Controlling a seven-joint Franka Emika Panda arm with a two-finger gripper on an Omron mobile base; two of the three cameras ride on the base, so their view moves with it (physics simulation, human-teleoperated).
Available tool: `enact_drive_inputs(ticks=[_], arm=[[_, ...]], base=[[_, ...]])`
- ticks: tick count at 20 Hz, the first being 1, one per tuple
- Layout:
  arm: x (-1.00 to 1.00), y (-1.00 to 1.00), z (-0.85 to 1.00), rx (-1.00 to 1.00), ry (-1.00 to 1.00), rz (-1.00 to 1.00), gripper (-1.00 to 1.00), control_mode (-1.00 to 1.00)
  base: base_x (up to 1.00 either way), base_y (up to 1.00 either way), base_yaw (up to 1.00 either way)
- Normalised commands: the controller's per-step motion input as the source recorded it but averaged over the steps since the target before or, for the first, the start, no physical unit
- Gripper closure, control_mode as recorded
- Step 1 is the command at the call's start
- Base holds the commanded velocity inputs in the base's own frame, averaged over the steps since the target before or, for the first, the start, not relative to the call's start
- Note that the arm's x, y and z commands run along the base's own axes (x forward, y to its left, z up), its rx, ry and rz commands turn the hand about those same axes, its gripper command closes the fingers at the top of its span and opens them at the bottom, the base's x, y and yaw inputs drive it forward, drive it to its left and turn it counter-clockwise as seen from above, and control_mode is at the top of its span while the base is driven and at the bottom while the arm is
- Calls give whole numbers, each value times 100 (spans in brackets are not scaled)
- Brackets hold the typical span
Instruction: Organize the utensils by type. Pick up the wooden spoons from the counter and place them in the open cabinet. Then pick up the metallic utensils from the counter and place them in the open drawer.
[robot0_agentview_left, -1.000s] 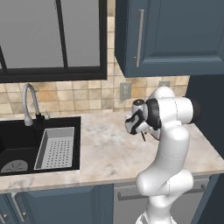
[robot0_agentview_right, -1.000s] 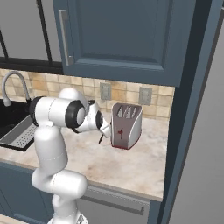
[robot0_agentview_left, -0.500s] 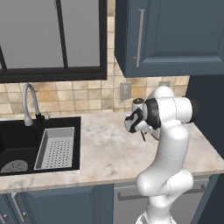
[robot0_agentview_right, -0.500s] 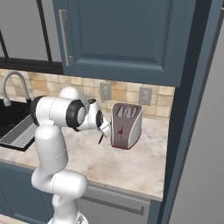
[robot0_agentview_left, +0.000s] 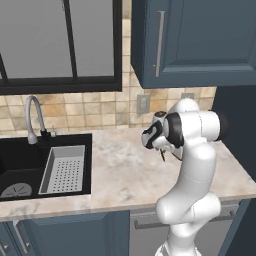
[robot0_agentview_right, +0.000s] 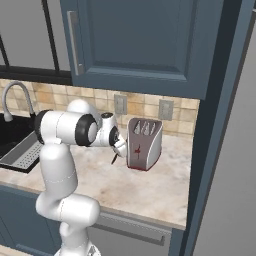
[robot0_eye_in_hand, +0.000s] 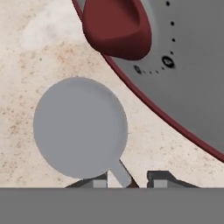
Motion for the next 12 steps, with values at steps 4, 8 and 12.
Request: enact_drive_inputs(ticks=[4, 8, 12], arm=[[-58, 31, -41, 3, 0, 0, 100, -100], [-65, 37, -27, 3, 0, 0, 100, -100], [-60, 32, 15, 0, -7, 0, 100, -100]], base=[[0, 0, 0], [0, 0, 0], [0, 0, 0]])
